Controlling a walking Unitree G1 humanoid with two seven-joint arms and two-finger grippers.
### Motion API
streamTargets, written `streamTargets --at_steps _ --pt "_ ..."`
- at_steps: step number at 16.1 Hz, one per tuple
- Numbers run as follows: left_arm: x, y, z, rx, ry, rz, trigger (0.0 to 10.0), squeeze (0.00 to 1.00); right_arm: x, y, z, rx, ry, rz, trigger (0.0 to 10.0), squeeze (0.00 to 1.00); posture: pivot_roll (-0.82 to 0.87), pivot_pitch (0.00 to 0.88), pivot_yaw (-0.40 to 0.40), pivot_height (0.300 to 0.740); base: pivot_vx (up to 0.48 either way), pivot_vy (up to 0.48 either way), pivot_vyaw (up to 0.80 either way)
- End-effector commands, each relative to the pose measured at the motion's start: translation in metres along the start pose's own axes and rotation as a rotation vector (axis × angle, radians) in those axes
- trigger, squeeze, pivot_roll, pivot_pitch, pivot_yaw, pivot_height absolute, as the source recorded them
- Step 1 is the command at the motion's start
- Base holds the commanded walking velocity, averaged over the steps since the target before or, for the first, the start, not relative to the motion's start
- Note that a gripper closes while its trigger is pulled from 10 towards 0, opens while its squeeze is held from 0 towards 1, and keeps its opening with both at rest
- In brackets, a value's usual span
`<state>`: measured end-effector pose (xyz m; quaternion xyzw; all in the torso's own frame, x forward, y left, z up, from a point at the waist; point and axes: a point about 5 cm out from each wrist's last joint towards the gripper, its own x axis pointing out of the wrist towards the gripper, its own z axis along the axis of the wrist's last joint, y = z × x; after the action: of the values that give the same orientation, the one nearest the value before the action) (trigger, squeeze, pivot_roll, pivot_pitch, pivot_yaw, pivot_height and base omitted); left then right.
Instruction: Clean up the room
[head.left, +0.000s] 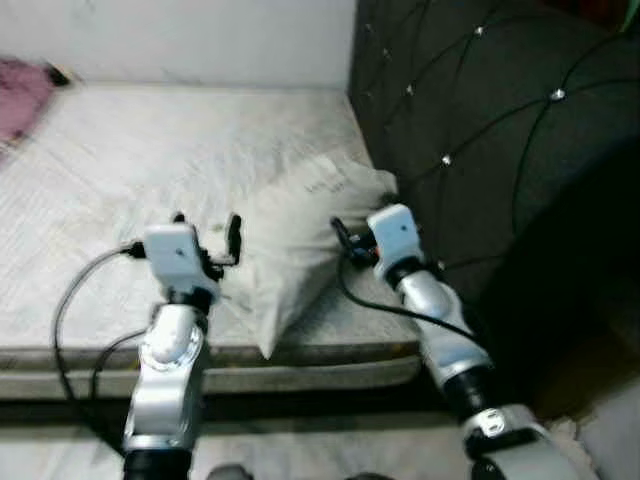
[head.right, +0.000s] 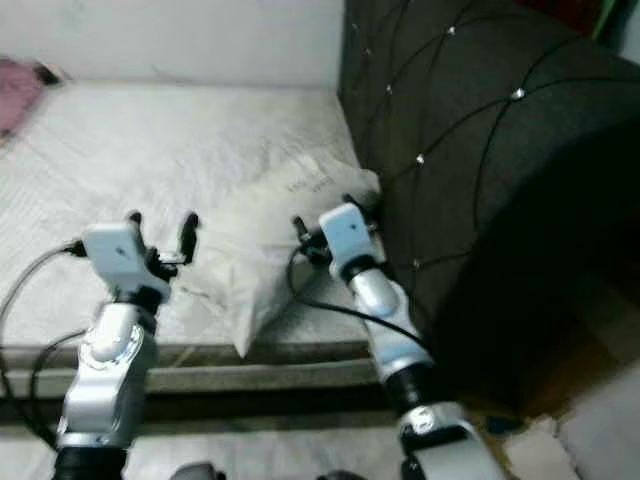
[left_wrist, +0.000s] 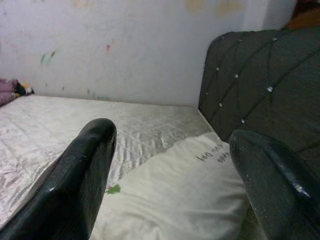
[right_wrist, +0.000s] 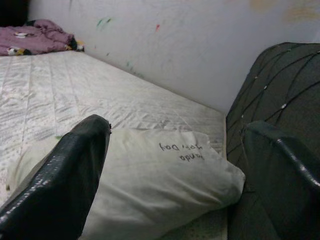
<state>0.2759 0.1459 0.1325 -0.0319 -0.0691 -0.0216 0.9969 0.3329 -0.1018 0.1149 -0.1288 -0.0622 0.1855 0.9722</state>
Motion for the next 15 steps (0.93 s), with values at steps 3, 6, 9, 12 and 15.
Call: streamTargets --at_steps 3,6,9,12,15 --pt "0.0012 0.003 0.0013 -0.008 -0.002 0.006 10.0 0.0 0.0036 0.0012 0.0048 0.0 -0.019 0.007 10.0 0.0 0.05 0.0 -0.047 0.74 0.0 0.0 0.0" --pt "0.0011 0.0015 0.0013 0.001 -0.007 -0.005 10.0 0.0 0.0036 0.0021 0.0046 -0.002 -0.019 0.011 10.0 0.0 0.05 0.0 -0.046 0.74 0.0 0.0 0.0" --pt "0.0011 0.0022 0.0008 -0.009 -0.004 0.002 10.0 0.0 0.0037 0.0022 0.0044 -0.002 -0.018 0.011 10.0 0.0 0.05 0.0 -0.046 0.74 0.0 0.0 0.0" --pt "0.0015 0.0025 0.0008 -0.009 -0.003 0.005 10.0 0.0 0.0041 0.0018 0.0045 -0.003 -0.019 0.012 10.0 0.0 0.05 0.0 -0.049 0.74 0.0 0.0 0.0" --pt "0.0012 0.0002 0.0028 -0.007 -0.02 -0.019 10.0 0.0 0.0047 0.0012 0.0045 0.003 -0.015 0.008 10.0 0.0 0.04 0.0 -0.048 0.74 0.0 0.0 0.0"
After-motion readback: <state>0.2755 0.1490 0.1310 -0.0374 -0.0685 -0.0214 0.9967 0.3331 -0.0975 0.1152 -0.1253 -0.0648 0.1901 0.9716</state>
